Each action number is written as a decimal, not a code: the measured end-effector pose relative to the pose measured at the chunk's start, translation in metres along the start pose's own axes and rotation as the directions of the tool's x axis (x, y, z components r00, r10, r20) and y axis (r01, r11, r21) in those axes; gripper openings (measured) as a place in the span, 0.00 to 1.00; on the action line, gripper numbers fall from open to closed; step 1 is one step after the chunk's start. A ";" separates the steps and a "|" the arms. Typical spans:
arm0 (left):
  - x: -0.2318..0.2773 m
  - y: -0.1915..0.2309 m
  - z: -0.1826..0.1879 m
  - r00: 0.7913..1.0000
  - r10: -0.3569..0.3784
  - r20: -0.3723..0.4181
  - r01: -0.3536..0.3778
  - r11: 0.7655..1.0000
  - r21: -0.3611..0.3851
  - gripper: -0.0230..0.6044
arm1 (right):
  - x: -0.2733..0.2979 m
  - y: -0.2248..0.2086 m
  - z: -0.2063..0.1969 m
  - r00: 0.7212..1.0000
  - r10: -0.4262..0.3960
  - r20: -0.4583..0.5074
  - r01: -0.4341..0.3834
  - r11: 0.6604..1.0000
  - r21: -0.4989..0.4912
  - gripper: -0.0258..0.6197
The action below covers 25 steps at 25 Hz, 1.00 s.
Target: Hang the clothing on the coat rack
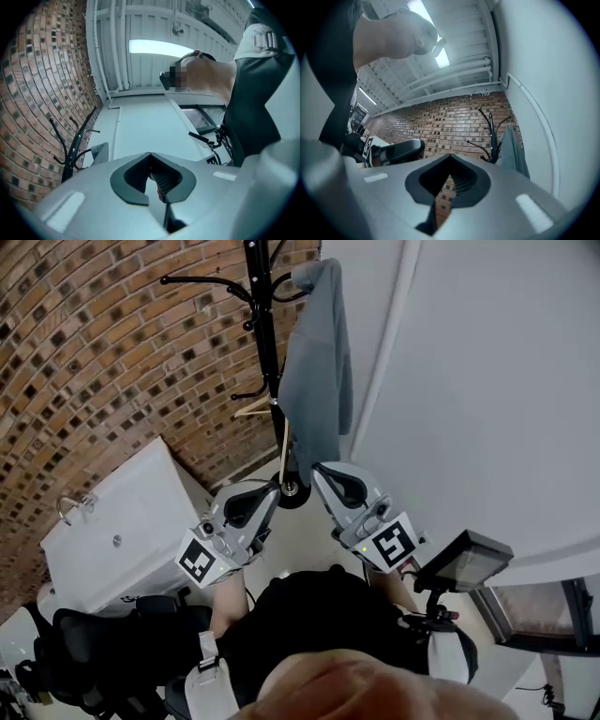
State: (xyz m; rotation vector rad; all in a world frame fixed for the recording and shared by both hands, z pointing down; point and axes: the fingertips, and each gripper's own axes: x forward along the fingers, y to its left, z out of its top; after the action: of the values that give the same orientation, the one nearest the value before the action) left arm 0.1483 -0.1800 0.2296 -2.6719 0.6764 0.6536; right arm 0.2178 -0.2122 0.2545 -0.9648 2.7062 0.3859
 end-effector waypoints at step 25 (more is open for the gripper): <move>0.031 0.000 -0.044 0.988 0.087 -0.128 -0.092 0.995 -0.035 0.04 | -0.018 -0.018 -0.023 0.996 0.070 -0.060 -0.064 0.993 0.095 0.04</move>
State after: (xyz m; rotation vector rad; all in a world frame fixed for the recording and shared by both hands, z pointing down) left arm 0.1880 -0.2086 0.2518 -2.7520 0.8299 0.5289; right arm 0.2396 -0.2223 0.2789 -0.8774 2.7919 0.2429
